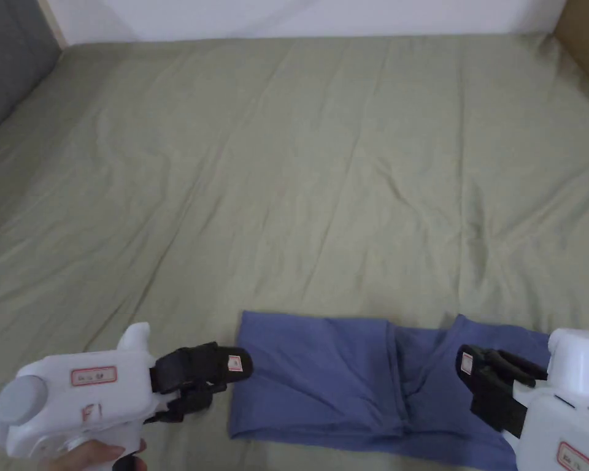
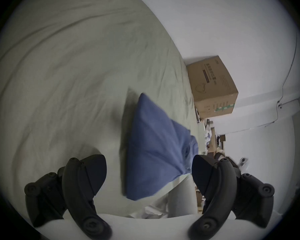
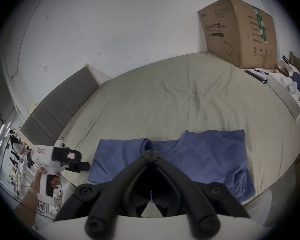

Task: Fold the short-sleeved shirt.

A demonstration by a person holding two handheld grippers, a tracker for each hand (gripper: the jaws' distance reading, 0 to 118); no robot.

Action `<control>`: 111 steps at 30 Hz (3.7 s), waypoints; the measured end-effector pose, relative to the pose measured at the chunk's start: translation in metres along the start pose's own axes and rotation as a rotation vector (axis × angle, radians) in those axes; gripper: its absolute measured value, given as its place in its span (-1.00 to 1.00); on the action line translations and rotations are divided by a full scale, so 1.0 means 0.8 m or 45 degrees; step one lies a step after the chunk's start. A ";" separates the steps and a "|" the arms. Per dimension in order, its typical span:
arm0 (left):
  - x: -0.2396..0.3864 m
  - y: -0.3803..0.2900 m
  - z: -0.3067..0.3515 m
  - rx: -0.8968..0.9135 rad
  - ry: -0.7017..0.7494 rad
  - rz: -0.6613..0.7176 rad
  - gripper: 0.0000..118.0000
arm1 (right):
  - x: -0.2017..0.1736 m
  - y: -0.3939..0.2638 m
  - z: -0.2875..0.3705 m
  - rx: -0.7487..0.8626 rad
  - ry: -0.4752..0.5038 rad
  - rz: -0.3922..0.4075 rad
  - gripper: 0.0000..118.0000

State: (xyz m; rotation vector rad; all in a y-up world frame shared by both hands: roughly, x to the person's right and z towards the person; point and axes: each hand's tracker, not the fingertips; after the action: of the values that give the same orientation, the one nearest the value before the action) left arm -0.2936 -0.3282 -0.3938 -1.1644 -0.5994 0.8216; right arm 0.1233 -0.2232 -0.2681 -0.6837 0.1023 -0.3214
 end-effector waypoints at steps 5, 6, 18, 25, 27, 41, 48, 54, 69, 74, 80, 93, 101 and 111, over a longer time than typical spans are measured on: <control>-0.010 -0.004 -0.034 -0.032 -0.192 0.007 0.73 | -0.026 0.003 -0.005 -0.024 0.038 0.065 -1.00; -0.013 -0.005 -0.045 -0.060 -0.247 0.038 0.69 | -0.030 0.003 -0.006 -0.028 0.040 0.071 -1.00; -0.037 0.000 -0.047 -0.109 -0.202 0.109 -0.81 | -0.041 0.014 -0.008 -0.048 0.014 0.091 -1.00; -0.043 0.040 0.048 0.005 0.021 -0.020 -0.81 | -0.036 0.016 -0.006 -0.038 -0.013 0.086 -1.00; -0.048 0.049 0.088 0.048 0.099 -0.022 -0.81 | -0.029 0.014 -0.004 -0.031 -0.012 0.061 -1.00; 0.108 0.039 0.148 0.121 0.607 -0.372 -0.81 | 0.022 -0.002 0.004 0.011 -0.075 -0.046 -1.00; 0.240 0.027 0.031 -0.056 0.527 -0.692 -0.81 | 0.048 -0.009 0.017 0.033 -0.084 -0.107 -1.00; 0.250 -0.003 -0.114 -0.331 0.550 -0.780 -0.81 | 0.073 -0.021 0.025 0.016 -0.103 -0.175 -1.00; 0.213 0.003 -0.056 -0.189 0.369 -0.600 0.63 | 0.087 -0.037 0.023 -0.064 -0.130 -0.195 -1.00; 0.190 0.004 -0.051 -0.061 0.434 -0.516 -0.90 | 0.077 -0.036 0.017 -0.079 -0.114 -0.150 -1.00; 0.159 -0.024 -0.112 -0.165 0.260 -0.442 -0.90 | 0.072 -0.034 0.014 -0.085 -0.099 -0.147 -1.00; 0.168 -0.101 -0.174 -0.411 0.207 -0.588 -0.91 | 0.080 -0.038 0.012 -0.128 -0.127 -0.144 -1.00; 0.169 -0.083 -0.090 -0.245 0.020 -0.518 -0.94 | 0.033 -0.020 -0.026 -0.176 -0.039 0.034 -1.00; 0.060 -0.010 0.032 0.076 0.154 -0.180 0.57 | -0.051 -0.043 -0.150 -0.455 -0.047 0.366 -1.00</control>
State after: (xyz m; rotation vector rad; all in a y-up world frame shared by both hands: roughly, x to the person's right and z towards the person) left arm -0.2835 -0.2764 -0.3787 -1.0963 -0.5473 0.6401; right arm 0.0524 -0.3070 -0.3393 -1.0152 0.2234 -0.0118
